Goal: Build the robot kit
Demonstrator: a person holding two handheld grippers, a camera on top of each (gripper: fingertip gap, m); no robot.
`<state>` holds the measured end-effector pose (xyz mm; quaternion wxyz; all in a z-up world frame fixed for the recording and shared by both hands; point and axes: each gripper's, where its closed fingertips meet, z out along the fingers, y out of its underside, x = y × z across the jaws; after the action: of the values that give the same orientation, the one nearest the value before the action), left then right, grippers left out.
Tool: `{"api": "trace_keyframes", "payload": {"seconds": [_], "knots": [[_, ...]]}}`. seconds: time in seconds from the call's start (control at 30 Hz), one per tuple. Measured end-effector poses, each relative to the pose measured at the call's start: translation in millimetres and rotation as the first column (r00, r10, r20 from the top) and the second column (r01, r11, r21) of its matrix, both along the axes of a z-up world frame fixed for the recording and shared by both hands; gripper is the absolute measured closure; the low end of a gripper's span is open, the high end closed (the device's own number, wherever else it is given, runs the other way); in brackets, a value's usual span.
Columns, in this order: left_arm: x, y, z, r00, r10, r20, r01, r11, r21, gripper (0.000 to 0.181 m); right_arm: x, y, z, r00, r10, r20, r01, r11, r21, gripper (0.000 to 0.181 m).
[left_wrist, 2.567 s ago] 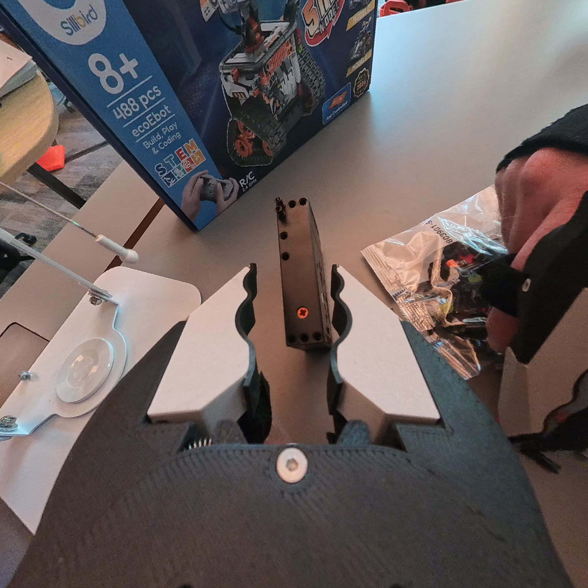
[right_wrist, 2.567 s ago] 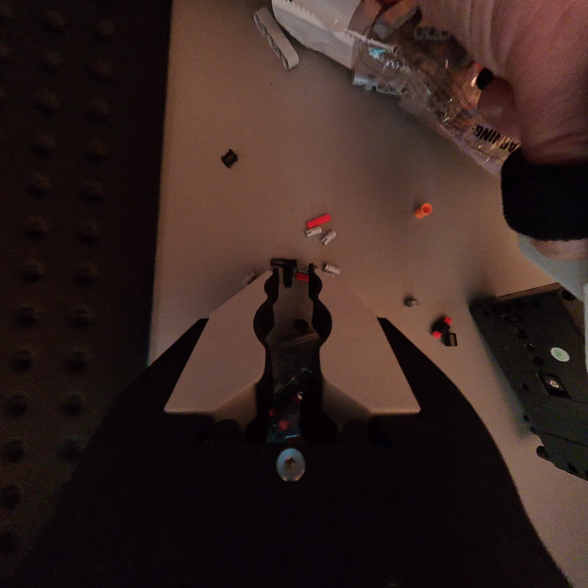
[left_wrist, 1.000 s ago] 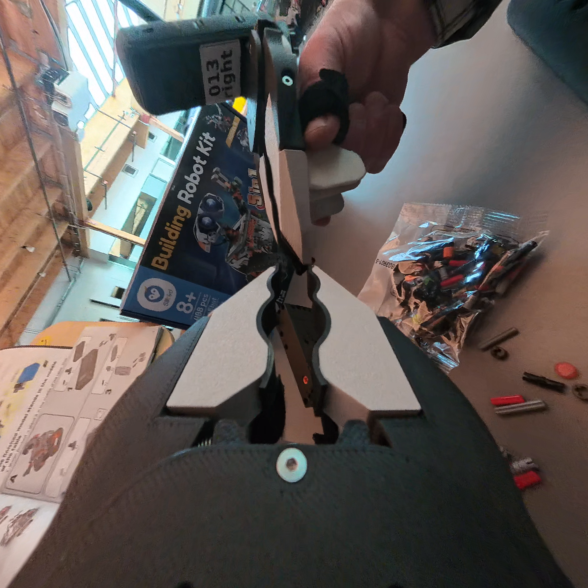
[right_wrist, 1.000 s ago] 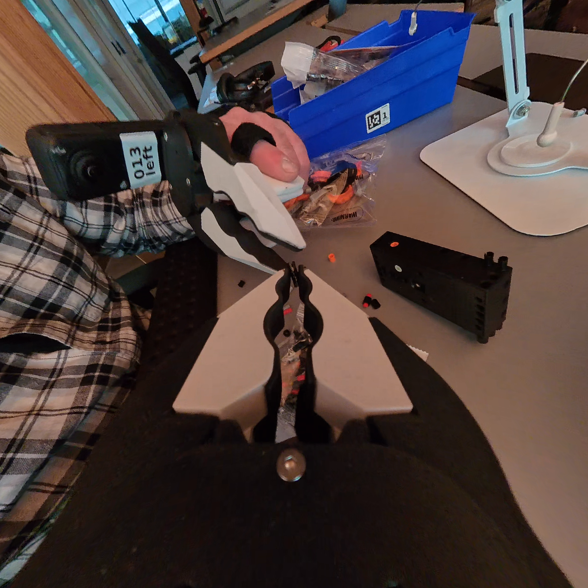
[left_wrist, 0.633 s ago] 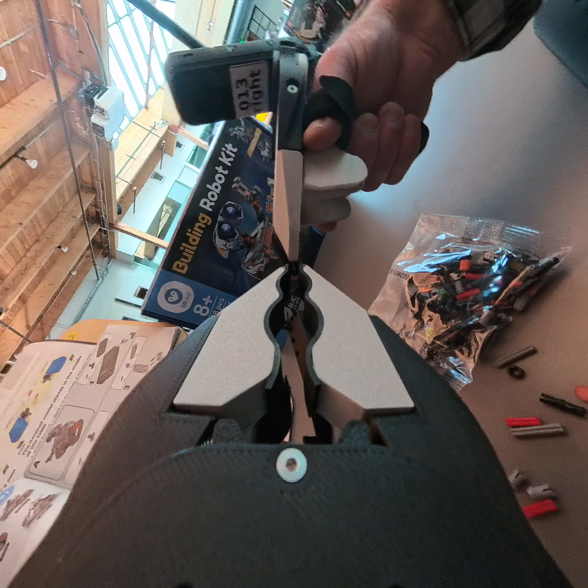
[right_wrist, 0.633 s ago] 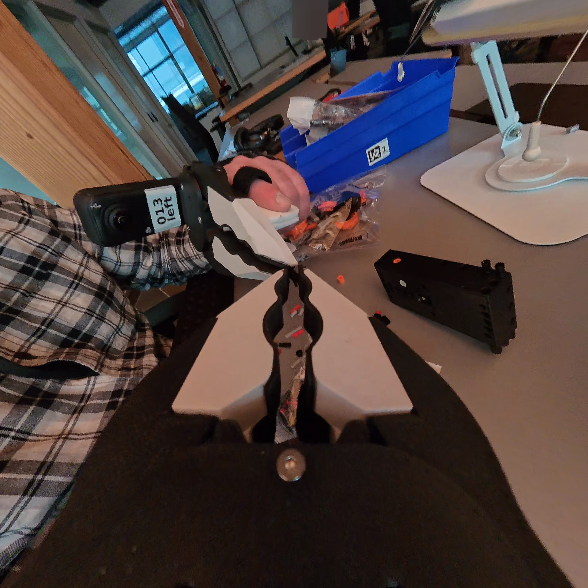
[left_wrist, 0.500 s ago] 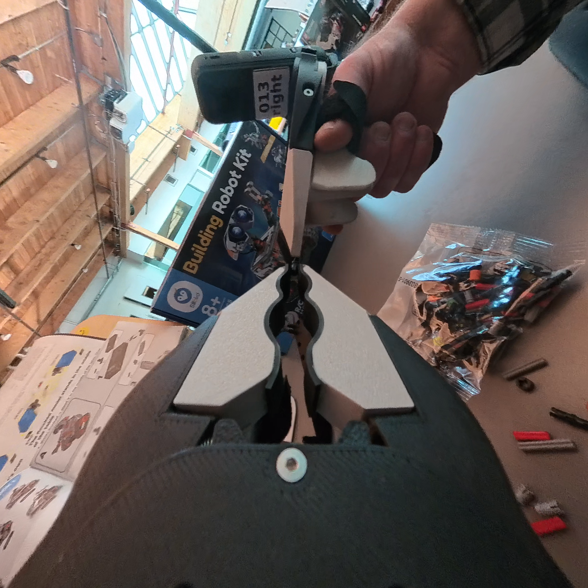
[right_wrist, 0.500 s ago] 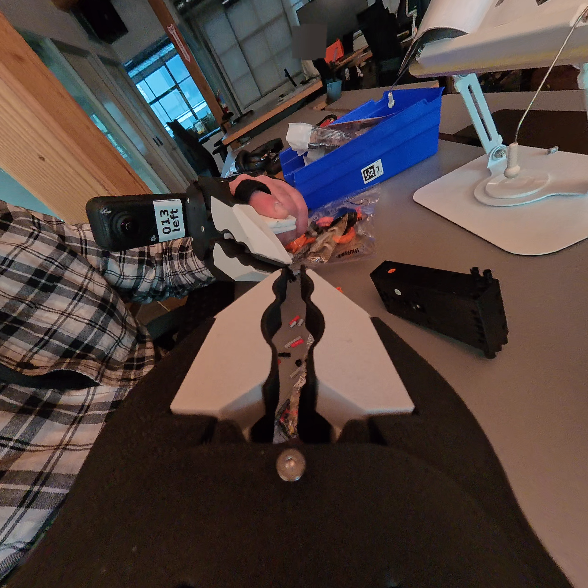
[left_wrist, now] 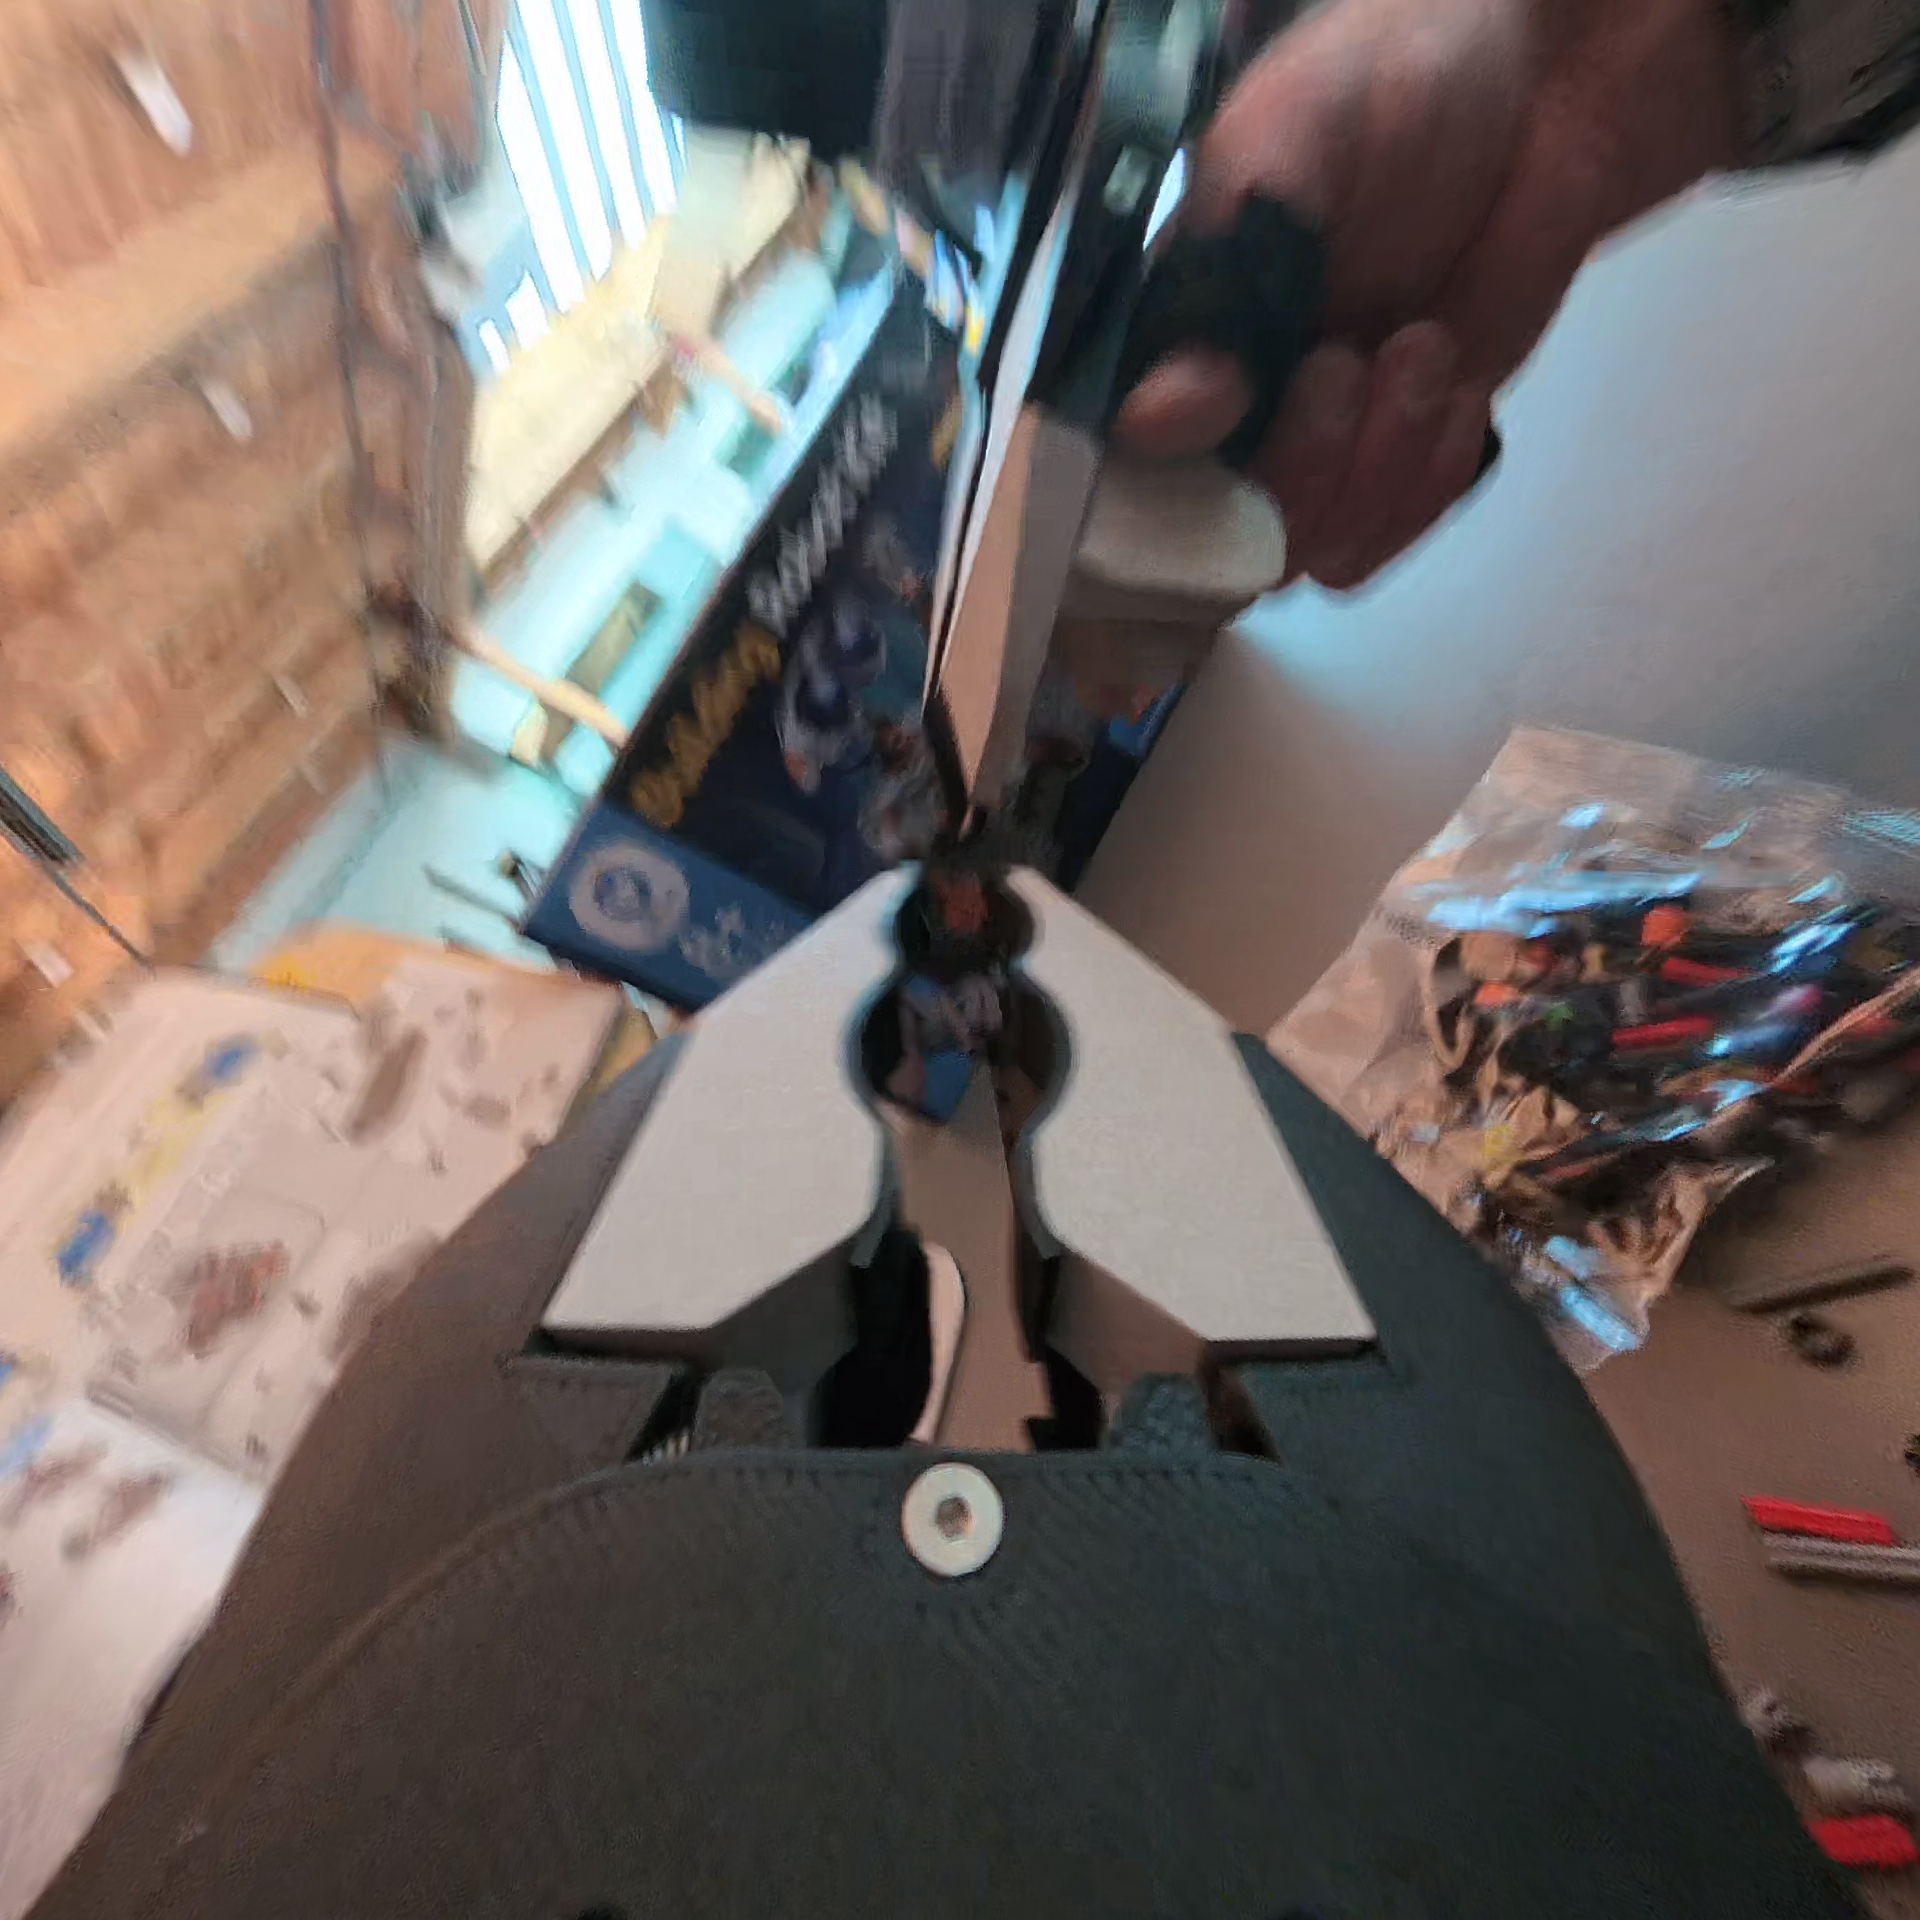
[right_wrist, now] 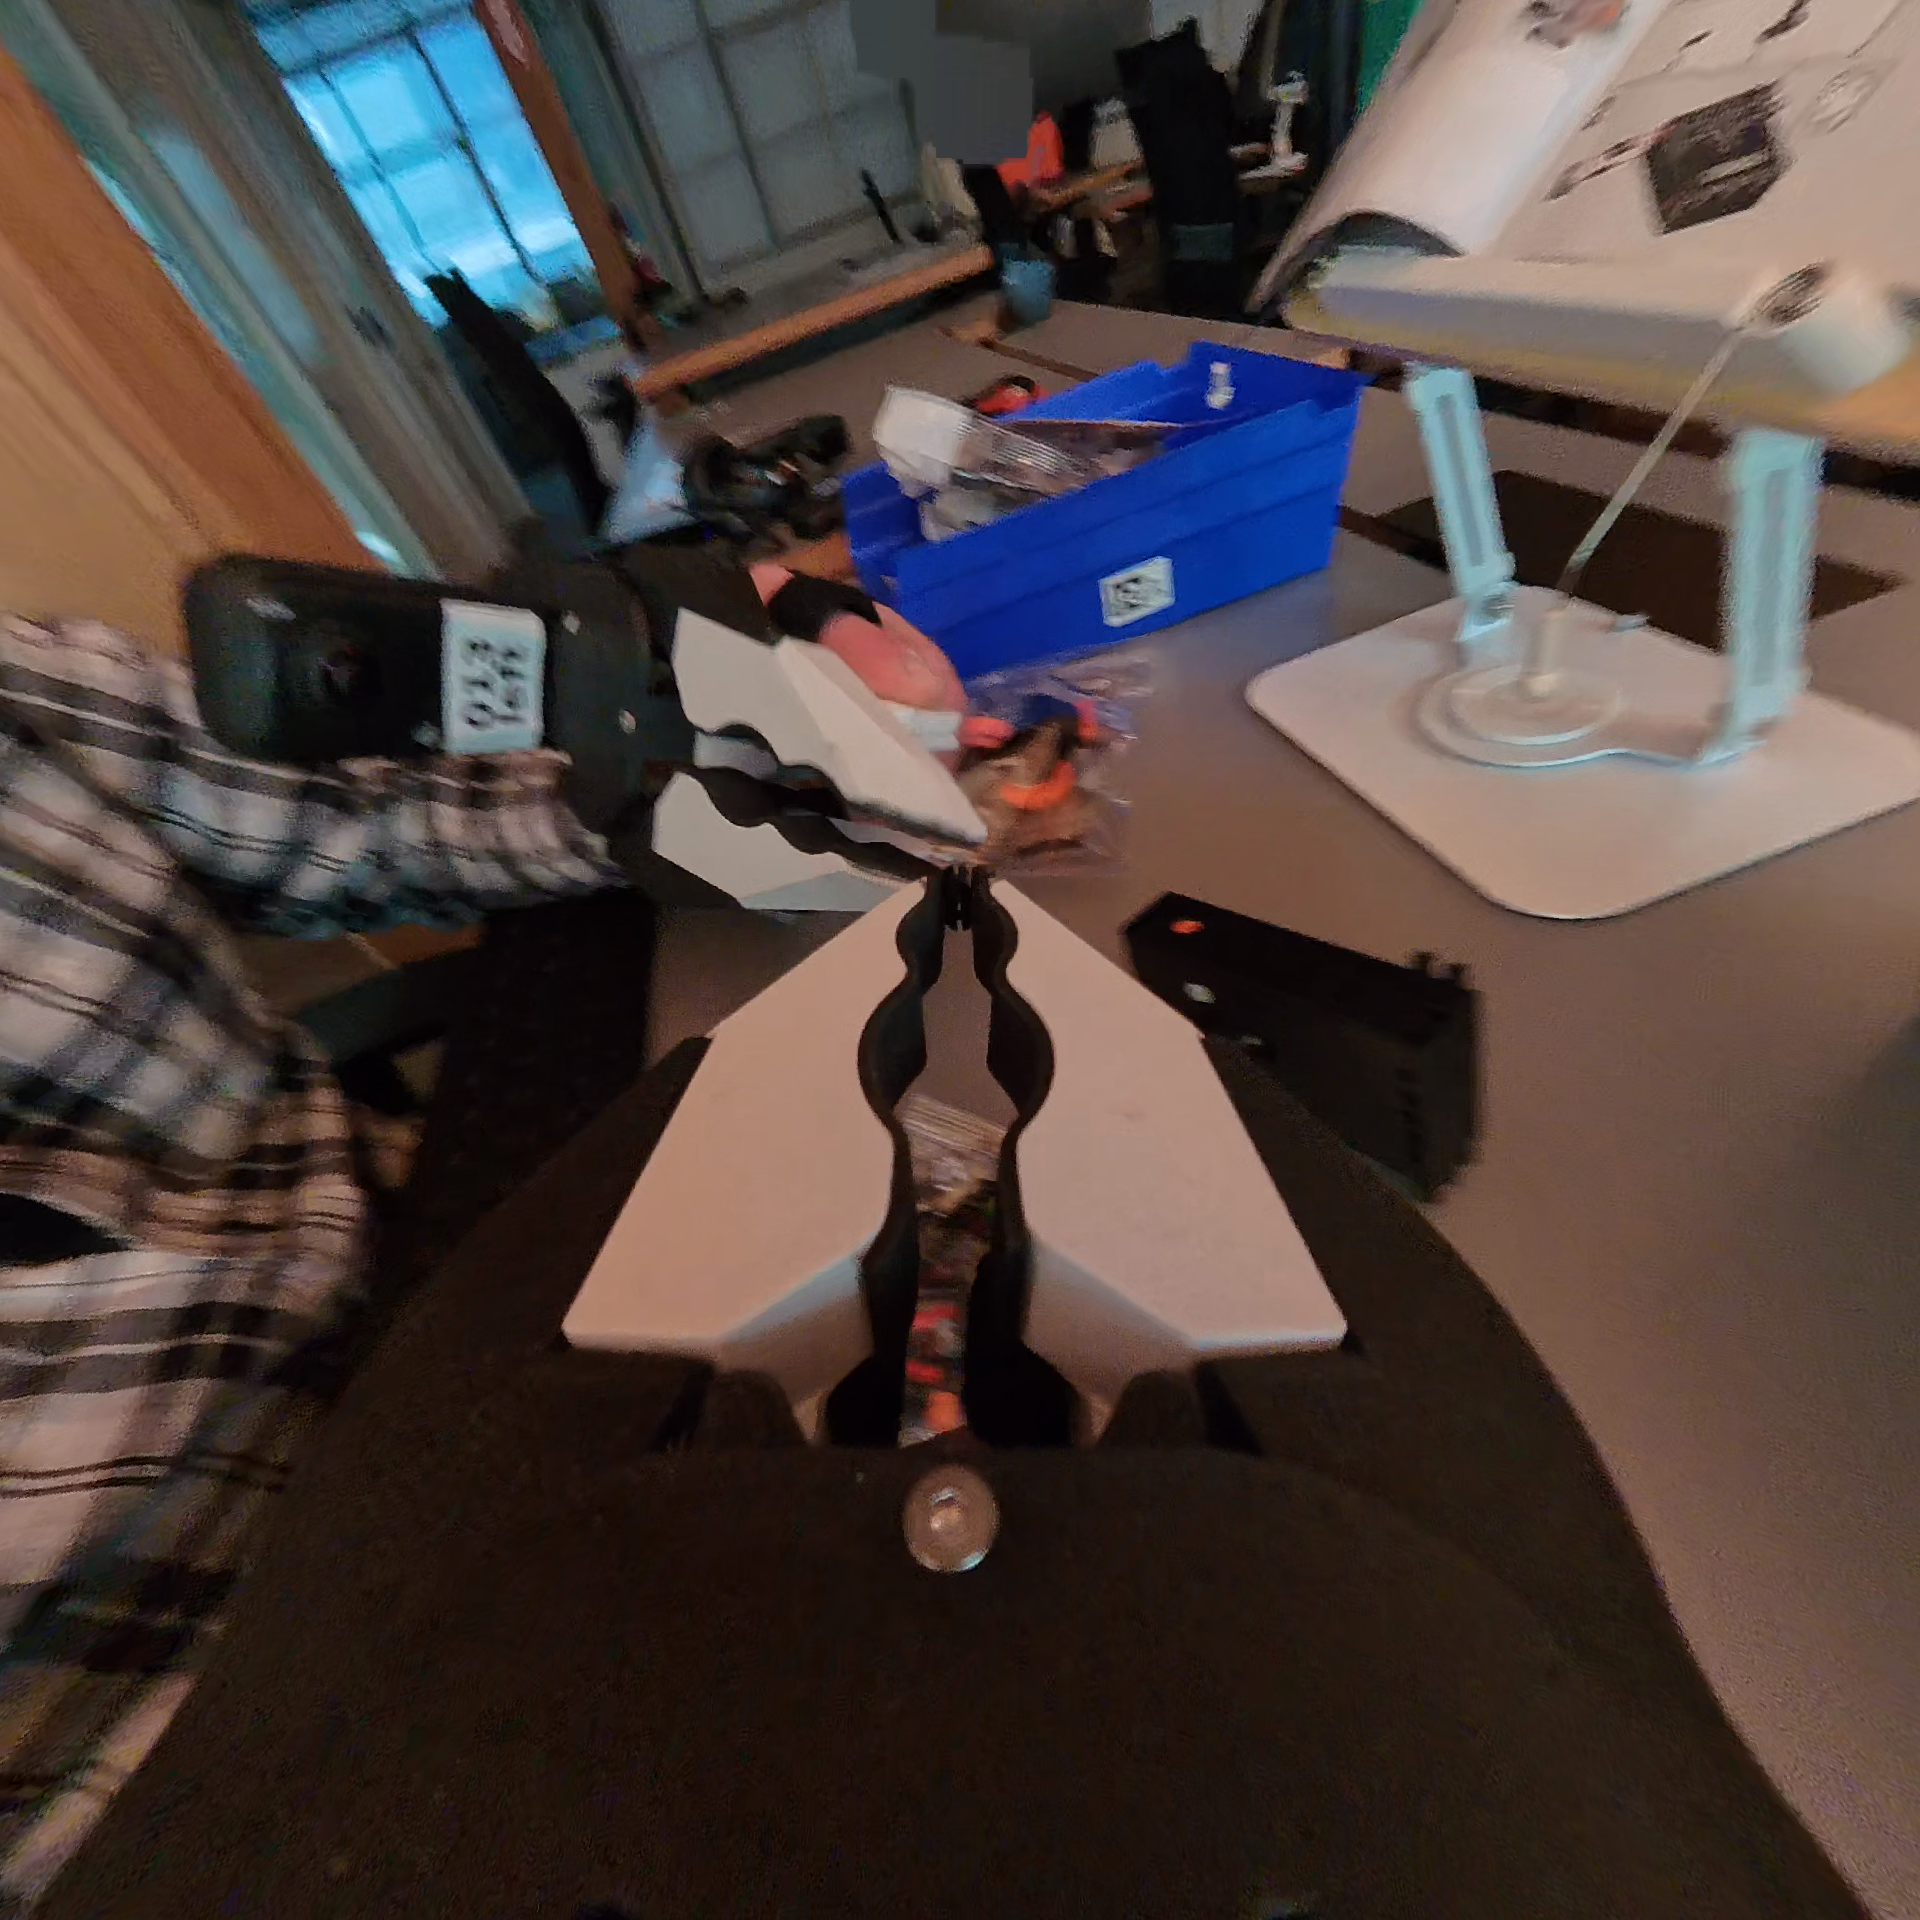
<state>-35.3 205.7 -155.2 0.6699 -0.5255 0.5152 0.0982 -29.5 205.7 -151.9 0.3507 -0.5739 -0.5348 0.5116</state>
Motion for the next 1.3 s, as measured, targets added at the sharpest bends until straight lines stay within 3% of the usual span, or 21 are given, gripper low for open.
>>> {"api": "trace_keyframes", "payload": {"seconds": [0.07,0.13,0.2,0.3,0.37,0.5,0.83,1.07,1.3], "knots": [[-12.7,19.6,-12.9,0.997,0.073,0.014,-0.071,0.991,-0.115,0.148,-0.5,20.2,-9.5,0.992,-0.079,0.102,0.056,0.976,0.212,0.179],[-26.7,37.3,-35.8,0.989,0.146,0.014,-0.137,0.953,-0.271,0.135,-2.4,39.9,-16.1,0.968,-0.155,0.195,0.058,0.901,0.429,0.179],[-39.6,48.9,-60.6,0.979,0.205,0.010,-0.183,0.894,-0.409,0.124,-3.5,60.0,-26.7,0.924,-0.227,0.308,-0.018,0.778,0.628,0.179],[-52.6,55.0,-89.1,0.966,0.258,0.008,-0.207,0.794,-0.572,0.121,-10.6,75.7,-40.0,0.873,-0.244,0.423,-0.156,0.680,0.716,0.178],[-58.4,56.3,-99.9,0.961,0.278,-0.002,-0.217,0.746,-0.630,0.125,-14.0,82.9,-47.7,0.844,-0.236,0.481,-0.231,0.650,0.724,0.179],[-55.7,54.7,-110.2,0.967,0.255,0.004,-0.186,0.718,-0.670,0.151,-16.2,88.8,-62.9,0.788,-0.200,0.582,-0.349,0.633,0.691,0.178],[-50.8,57.0,-108.5,0.972,0.236,0.003,-0.179,0.744,-0.644,0.155,-14.0,92.9,-76.4,0.690,-0.212,0.692,-0.485,0.574,0.659,0.178],[-47.7,57.6,-108.0,0.971,0.241,0.003,-0.183,0.745,-0.642,0.156,-6.8,88.2,-79.0,0.559,-0.191,0.807,-0.636,0.525,0.565,0.179],[-46.4,58.0,-107.4,0.969,0.243,0.042,-0.153,0.725,-0.671,0.157,-6.0,87.3,-80.3,0.481,-0.184,0.857,-0.734,0.450,0.509,0.179]]}}
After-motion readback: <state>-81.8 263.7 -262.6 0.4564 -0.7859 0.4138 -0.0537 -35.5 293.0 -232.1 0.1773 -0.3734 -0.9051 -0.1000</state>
